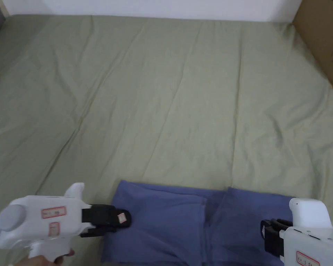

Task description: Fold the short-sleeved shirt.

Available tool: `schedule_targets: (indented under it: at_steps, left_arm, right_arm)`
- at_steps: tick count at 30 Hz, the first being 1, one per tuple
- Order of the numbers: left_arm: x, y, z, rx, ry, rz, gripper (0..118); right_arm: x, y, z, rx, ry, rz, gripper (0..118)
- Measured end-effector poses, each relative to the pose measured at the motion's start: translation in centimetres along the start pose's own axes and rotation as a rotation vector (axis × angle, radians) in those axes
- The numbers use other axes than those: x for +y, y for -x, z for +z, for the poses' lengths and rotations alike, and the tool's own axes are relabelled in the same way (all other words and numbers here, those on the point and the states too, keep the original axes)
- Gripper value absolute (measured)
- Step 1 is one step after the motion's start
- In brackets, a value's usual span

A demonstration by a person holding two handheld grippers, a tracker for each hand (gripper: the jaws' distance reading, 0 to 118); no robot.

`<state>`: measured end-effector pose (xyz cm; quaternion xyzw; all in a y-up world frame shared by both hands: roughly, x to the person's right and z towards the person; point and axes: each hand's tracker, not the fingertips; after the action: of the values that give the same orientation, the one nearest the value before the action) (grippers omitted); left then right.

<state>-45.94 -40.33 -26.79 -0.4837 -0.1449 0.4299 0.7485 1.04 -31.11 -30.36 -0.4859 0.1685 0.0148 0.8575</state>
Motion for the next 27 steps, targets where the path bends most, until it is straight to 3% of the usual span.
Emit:
schedule_targets:
  at_steps: [10,11,17,22,23,27]
  left_arm:
    - [1.5,2.6,10.4,0.233,-0.113,0.021,8]
    - [0.8,2.2,6.9,0.246,-0.13,0.026,8]
    - [0.3,-1.4,8.4,0.319,-0.172,0.095,8]
    - [-1.2,-11.9,5.5,0.247,-0.179,-0.063,8]
    - [-0.5,-6.7,7.3,0.238,-0.159,-0.1,8]
    - [-0.4,-7.1,7.0,0.157,-0.083,-0.22,8]
  right_arm:
    - [-0.7,-0.5,0.1,0.018,-0.006,-0.014,0]
    - [-0.8,-0.7,0.0,0.021,-0.006,-0.02,0]
    - [-1.3,-1.7,-0.1,0.036,-0.009,-0.054,0]
    - [-1.6,-3.0,0.0,0.046,-0.017,-0.08,0]
    - [-1.8,-3.4,0.0,0.047,-0.02,-0.089,0]
    - [-2.3,-4.8,0.2,0.05,-0.022,-0.132,0]
